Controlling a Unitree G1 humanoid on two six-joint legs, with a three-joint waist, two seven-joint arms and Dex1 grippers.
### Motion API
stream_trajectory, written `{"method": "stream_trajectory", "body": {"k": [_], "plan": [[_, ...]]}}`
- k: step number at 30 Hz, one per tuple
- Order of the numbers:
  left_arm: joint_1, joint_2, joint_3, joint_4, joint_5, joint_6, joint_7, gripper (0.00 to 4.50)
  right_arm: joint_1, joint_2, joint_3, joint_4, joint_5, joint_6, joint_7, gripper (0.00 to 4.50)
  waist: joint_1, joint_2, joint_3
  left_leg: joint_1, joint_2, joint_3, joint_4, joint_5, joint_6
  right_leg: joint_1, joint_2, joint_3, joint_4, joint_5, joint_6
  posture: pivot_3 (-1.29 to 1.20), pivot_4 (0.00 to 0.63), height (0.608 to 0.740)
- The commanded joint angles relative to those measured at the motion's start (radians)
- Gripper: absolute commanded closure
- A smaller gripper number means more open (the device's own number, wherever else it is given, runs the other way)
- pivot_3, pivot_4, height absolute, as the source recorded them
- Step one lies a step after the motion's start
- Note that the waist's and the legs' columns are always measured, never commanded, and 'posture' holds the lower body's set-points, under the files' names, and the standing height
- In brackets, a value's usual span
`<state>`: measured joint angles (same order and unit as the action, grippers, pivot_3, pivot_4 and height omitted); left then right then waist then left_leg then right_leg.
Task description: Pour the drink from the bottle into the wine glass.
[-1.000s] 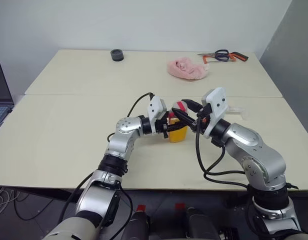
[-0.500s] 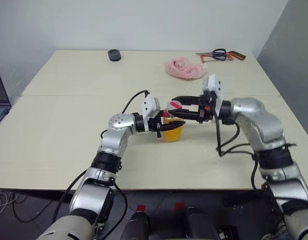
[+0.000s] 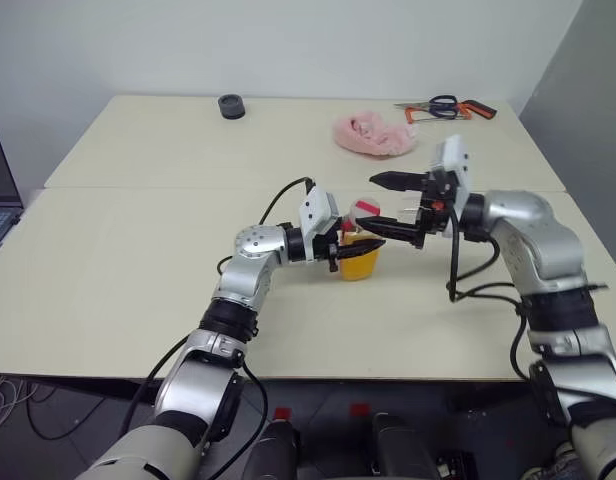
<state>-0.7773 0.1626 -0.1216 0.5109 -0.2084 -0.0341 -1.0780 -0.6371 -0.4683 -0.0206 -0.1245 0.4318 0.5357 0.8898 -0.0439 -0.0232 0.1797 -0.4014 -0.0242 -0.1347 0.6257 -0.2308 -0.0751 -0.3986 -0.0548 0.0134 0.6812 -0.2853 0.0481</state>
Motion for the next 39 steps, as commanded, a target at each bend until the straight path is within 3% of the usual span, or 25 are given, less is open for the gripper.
{"method": "stream_trajectory", "body": {"k": [1, 5, 9, 22, 26, 36, 39], "plan": [[-0.01, -0.018, -0.001, -0.055, 0.0, -0.023, 0.037, 2.74, 0.086, 0.093, -0.035, -0.272, -0.045, 0.077, -0.3, 0.0, -0.004, 0.0, 0.0, 0.0, 0.0, 0.0, 0.0, 0.0, 0.0, 0.0, 0.0, 0.0, 0.0, 0.0, 0.0, 0.0, 0.15, 0.74], [-0.021, -0.027, -0.002, -0.034, 0.003, -0.026, 0.048, 2.74, 0.174, 0.219, 0.061, -0.458, -0.099, 0.152, -0.499, 0.0, -0.008, 0.001, 0.0, 0.001, 0.001, 0.0, -0.001, 0.0, 0.001, -0.002, 0.001, 0.001, 0.002, 0.0, 0.0, 0.0, 0.15, 0.74], [-0.049, -0.033, 0.001, 0.009, 0.008, -0.038, 0.056, 2.74, 0.205, 0.281, 0.131, -0.497, -0.219, 0.153, -0.65, 0.0, -0.006, 0.001, 0.0, 0.0, 0.0, 0.001, -0.001, 0.0, 0.001, -0.002, 0.002, 0.002, 0.002, 0.0, 0.001, 0.0, 0.15, 0.74], [-0.082, -0.036, 0.009, 0.084, 0.022, -0.072, 0.075, 2.74, 0.266, 0.381, 0.17, -0.52, -0.29, 0.109, -0.776, 0.0, -0.01, 0.001, 0.0, 0.001, 0.0, 0.0, -0.001, -0.001, 0.002, -0.002, 0.002, 0.001, 0.002, 0.001, 0.001, 0.0, 0.15, 0.74], [-0.076, -0.032, 0.008, 0.084, 0.027, -0.074, 0.076, 2.74, 0.262, 0.388, 0.171, -0.506, -0.303, 0.08, -0.775, 0.91, -0.01, 0.001, 0.0, 0.001, 0.0, 0.001, -0.001, -0.001, 0.002, -0.002, 0.002, 0.001, 0.002, 0.001, 0.001, 0.0, 0.15, 0.74], [-0.08, -0.029, 0.012, 0.081, 0.025, -0.076, 0.083, 2.74, 0.268, 0.377, 0.198, -0.484, -0.295, 0.101, -0.744, 4.46, -0.011, 0.001, 0.0, 0.001, 0.0, 0.001, -0.001, -0.001, 0.002, -0.002, 0.002, 0.001, 0.002, 0.001, 0.001, 0.0, 0.15, 0.74], [-0.08, -0.025, 0.013, 0.08, 0.024, -0.077, 0.087, 2.74, 0.281, 0.383, 0.187, -0.497, -0.289, 0.076, -0.748, 4.5, -0.011, 0.001, 0.0, 0.001, 0.0, 0.001, -0.001, -0.001, 0.002, -0.002, 0.002, 0.001, 0.002, 0.001, 0.001, 0.0, 0.15, 0.74]]}}
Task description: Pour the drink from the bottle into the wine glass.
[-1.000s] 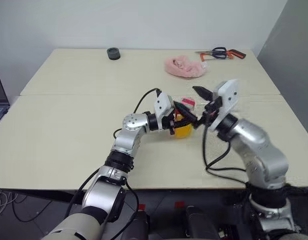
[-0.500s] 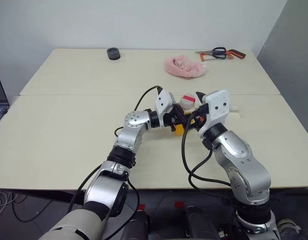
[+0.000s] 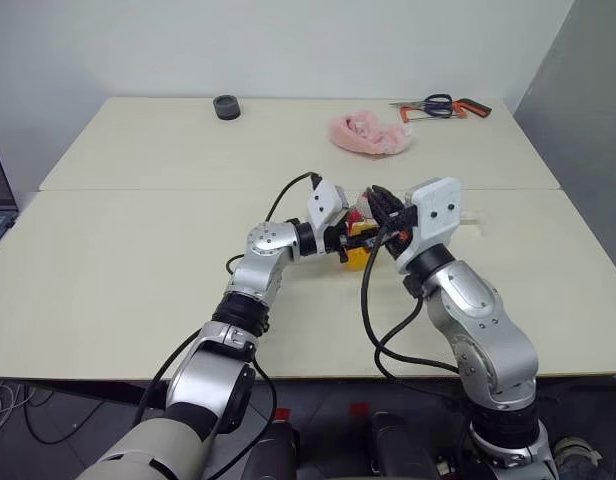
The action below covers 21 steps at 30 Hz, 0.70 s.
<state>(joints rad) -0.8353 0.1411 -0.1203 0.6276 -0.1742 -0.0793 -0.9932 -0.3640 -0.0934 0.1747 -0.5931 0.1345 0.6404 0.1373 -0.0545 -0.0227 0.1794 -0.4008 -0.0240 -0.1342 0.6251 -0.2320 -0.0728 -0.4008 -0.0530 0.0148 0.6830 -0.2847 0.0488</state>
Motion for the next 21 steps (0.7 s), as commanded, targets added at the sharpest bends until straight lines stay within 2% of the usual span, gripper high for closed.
{"method": "stream_trajectory", "body": {"k": [1, 2, 5, 12, 21], "plan": [[-0.021, -0.002, 0.012, -0.036, -0.01, -0.032, 0.002, 2.74, 0.012, 0.011, -0.015, -0.033, 0.011, -0.036, 0.001, 4.5, 0.0, 0.0, 0.0, 0.0, 0.0, 0.0, 0.0, 0.0, 0.0, 0.0, 0.0, 0.0, 0.0, 0.0, 0.0, 0.0, 0.15, 0.74], [-0.021, -0.001, 0.012, -0.037, -0.01, -0.032, 0.002, 2.74, 0.015, 0.016, -0.023, -0.036, 0.012, -0.041, -0.006, 4.5, 0.0, 0.0, 0.0, 0.0, 0.0, 0.0, 0.0, 0.0, 0.0, 0.0, 0.0, 0.0, 0.0, 0.0, 0.0, 0.0, 0.15, 0.74], [-0.019, 0.002, 0.012, -0.038, -0.008, -0.033, 0.003, 2.74, 0.017, 0.012, -0.039, -0.049, 0.019, -0.032, -0.004, 3.96, 0.0, 0.0, 0.0, 0.0, 0.0, 0.0, 0.0, 0.0, 0.0, 0.0, 0.0, 0.0, 0.0, 0.0, 0.0, 0.0, 0.15, 0.74], [-0.027, 0.002, 0.009, -0.028, -0.007, -0.034, 0.001, 2.74, 0.011, -0.002, -0.034, -0.105, 0.045, 0.073, 0.003, 1.62, 0.0, 0.0, 0.0, 0.0, 0.0, 0.0, 0.0, 0.0, 0.0, 0.0, 0.0, 0.0, 0.0, 0.0, 0.0, 0.0, 0.15, 0.74], [-0.036, -0.005, 0.006, -0.019, -0.007, -0.035, -0.004, 2.74, -0.021, 0.022, -0.012, -0.071, 0.014, 0.098, -0.041, 1.61, -0.001, 0.0, 0.0, 0.0, 0.0, 0.0, 0.0, 0.0, 0.0, 0.0, 0.0, 0.0, 0.0, 0.0, 0.0, 0.0, 0.15, 0.74]]}}
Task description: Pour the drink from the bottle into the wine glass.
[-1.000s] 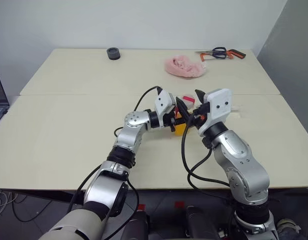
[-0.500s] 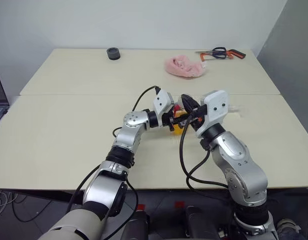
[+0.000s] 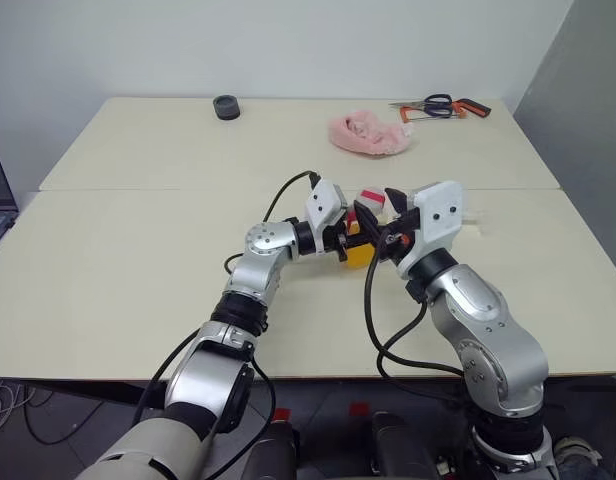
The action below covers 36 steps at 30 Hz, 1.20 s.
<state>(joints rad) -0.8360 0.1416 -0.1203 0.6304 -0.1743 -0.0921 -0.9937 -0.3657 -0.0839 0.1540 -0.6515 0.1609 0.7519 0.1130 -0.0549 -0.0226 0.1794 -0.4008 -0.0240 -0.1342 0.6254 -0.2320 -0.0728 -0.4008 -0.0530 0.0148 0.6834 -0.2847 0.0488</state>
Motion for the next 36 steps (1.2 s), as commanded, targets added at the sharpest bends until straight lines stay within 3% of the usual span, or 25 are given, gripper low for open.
{"method": "stream_trajectory", "body": {"k": [1, 17, 20, 27, 34, 36], "plan": [[-0.035, -0.006, 0.006, -0.022, -0.007, -0.022, -0.004, 2.74, -0.022, 0.015, 0.01, -0.003, -0.018, -0.019, -0.021, 1.61, 0.0, 0.0, 0.0, 0.0, 0.0, 0.0, 0.0, 0.0, 0.0, 0.0, 0.0, 0.0, 0.0, 0.0, 0.0, 0.0, 0.15, 0.74], [-0.019, -0.001, 0.004, -0.043, -0.008, -0.012, -0.005, 2.74, -0.037, 0.024, 0.015, 0.057, -0.049, -0.097, -0.016, 1.61, -0.001, 0.0, 0.0, 0.0, 0.0, 0.0, 0.0, 0.0, 0.0, 0.0, 0.0, 0.0, 0.0, 0.0, 0.0, 0.0, 0.15, 0.74], [-0.018, -0.001, 0.004, -0.045, -0.009, -0.008, -0.006, 2.74, -0.041, 0.016, 0.018, 0.069, -0.046, -0.1, 0.0, 2.2, -0.001, 0.0, 0.0, 0.0, 0.0, 0.0, 0.0, 0.0, 0.0, 0.0, 0.0, 0.0, 0.0, 0.0, 0.0, 0.0, 0.15, 0.74], [-0.015, 0.0, 0.002, -0.056, -0.013, -0.004, -0.008, 2.74, -0.056, -0.019, -0.001, 0.112, -0.04, -0.111, 0.044, 4.49, -0.002, 0.0, 0.0, 0.0, 0.0, 0.0, 0.0, 0.0, 0.0, 0.0, 0.0, 0.0, 0.001, 0.0, 0.0, 0.0, 0.15, 0.74], [-0.011, 0.004, 0.002, -0.068, -0.014, 0.002, -0.007, 2.74, -0.048, -0.021, -0.012, 0.096, -0.018, -0.14, 0.071, 4.5, -0.002, 0.0, 0.0, 0.0, 0.0, 0.0, 0.0, 0.0, 0.0, 0.0, 0.0, 0.0, 0.001, 0.0, 0.0, 0.0, 0.15, 0.74], [-0.009, 0.007, 0.002, -0.071, -0.013, 0.002, -0.005, 2.74, -0.036, -0.016, -0.033, 0.069, -0.015, -0.148, 0.058, 4.11, -0.002, 0.0, 0.0, 0.0, 0.0, 0.0, 0.0, 0.0, 0.0, 0.0, 0.0, 0.0, 0.001, 0.0, 0.0, 0.0, 0.15, 0.74]]}}
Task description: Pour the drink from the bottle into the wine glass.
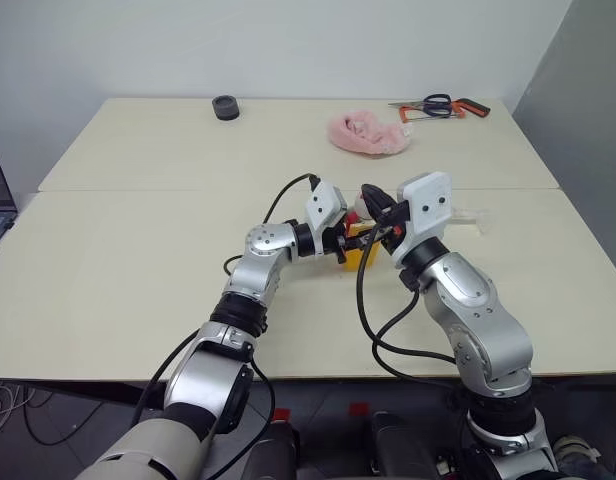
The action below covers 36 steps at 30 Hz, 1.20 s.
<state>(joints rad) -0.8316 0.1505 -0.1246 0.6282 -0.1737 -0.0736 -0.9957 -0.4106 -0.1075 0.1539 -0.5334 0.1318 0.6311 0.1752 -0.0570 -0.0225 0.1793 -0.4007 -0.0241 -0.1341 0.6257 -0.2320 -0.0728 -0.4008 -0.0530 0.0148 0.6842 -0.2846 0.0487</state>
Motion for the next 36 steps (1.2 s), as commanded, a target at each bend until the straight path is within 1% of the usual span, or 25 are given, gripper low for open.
{"method": "stream_trajectory", "body": {"k": [1, 5, 6, 10, 11, 20, 32, 35, 36], "plan": [[-0.013, 0.001, 0.007, -0.069, -0.011, -0.017, -0.001, 2.74, 0.015, 0.005, -0.039, -0.064, 0.019, -0.024, -0.005, 3.89, 0.0, 0.0, 0.0, 0.0, 0.0, 0.0, 0.0, 0.0, 0.0, 0.0, 0.0, 0.0, 0.0, 0.0, 0.0, 0.0, 0.15, 0.74], [-0.019, 0.005, 0.009, -0.059, -0.006, -0.022, 0.005, 2.74, 0.044, -0.013, -0.044, -0.148, 0.054, 0.055, 0.011, 2.51, 0.0, 0.0, 0.0, 0.0, 0.0, 0.0, 0.0, 0.0, 0.0, 0.0, 0.0, 0.0, 0.0, 0.0, 0.0, 0.0, 0.15, 0.74], [-0.019, 0.005, 0.009, -0.059, -0.006, -0.021, 0.004, 2.74, 0.046, -0.014, -0.041, -0.159, 0.06, 0.07, 0.011, 2.08, 0.0, 0.0, 0.0, 0.0, 0.0, 0.0, 0.0, 0.0, 0.0, 0.0, 0.0, 0.0, 0.0, 0.0, 0.0, 0.0, 0.15, 0.74], [-0.022, -0.001, 0.004, -0.055, -0.006, -0.022, 0.001, 2.74, 0.036, 0.008, -0.011, -0.171, 0.064, 0.13, -0.018, 0.78, 0.0, 0.0, 0.0, 0.0, 0.0, 0.0, 0.0, 0.0, 0.0, 0.0, 0.0, 0.0, 0.001, 0.0, 0.0, 0.0, 0.15, 0.74], [-0.022, -0.003, 0.004, -0.054, -0.006, -0.022, 0.0, 2.74, 0.033, 0.013, -0.006, -0.167, 0.061, 0.138, -0.022, 0.73, 0.0, 0.0, 0.0, 0.0, 0.0, 0.0, 0.0, 0.0, 0.0, 0.0, 0.0, 0.0, 0.001, 0.0, 0.0, 0.0, 0.15, 0.74], [-0.023, -0.004, 0.004, -0.055, -0.008, -0.02, -0.005, 2.74, 0.001, 0.04, -0.006, -0.094, 0.034, 0.114, -0.059, 0.73, 0.0, 0.0, 0.0, 0.0, 0.0, 0.0, 0.001, 0.0, 0.0, 0.0, 0.0, 0.0, 0.001, 0.0, 0.0, 0.0, 0.15, 0.74], [-0.006, 0.004, 0.003, -0.078, -0.009, -0.012, -0.006, 2.74, -0.005, 0.052, -0.007, -0.049, 0.027, 0.053, -0.057, 0.73, 0.0, 0.0, 0.0, 0.0, 0.0, 0.0, 0.001, 0.0, 0.0, 0.0, 0.0, 0.0, 0.002, 0.0, 0.0, 0.0, 0.15, 0.74], [-0.004, 0.004, 0.003, -0.082, -0.011, -0.009, -0.006, 2.74, -0.004, 0.048, -0.001, -0.044, 0.027, 0.051, -0.049, 1.35, 0.0, 0.0, 0.0, 0.0, 0.0, 0.0, 0.001, 0.0, 0.0, 0.0, 0.0, 0.0, 0.002, 0.0, 0.0, 0.0, 0.15, 0.74], [-0.004, 0.004, 0.003, -0.083, -0.011, -0.008, -0.006, 2.74, -0.004, 0.047, 0.0, -0.043, 0.026, 0.051, -0.047, 1.67, 0.0, 0.0, 0.0, 0.0, 0.0, 0.0, 0.001, 0.0, 0.0, 0.0, 0.0, 0.0, 0.002, 0.0, 0.0, 0.0, 0.15, 0.74]]}}
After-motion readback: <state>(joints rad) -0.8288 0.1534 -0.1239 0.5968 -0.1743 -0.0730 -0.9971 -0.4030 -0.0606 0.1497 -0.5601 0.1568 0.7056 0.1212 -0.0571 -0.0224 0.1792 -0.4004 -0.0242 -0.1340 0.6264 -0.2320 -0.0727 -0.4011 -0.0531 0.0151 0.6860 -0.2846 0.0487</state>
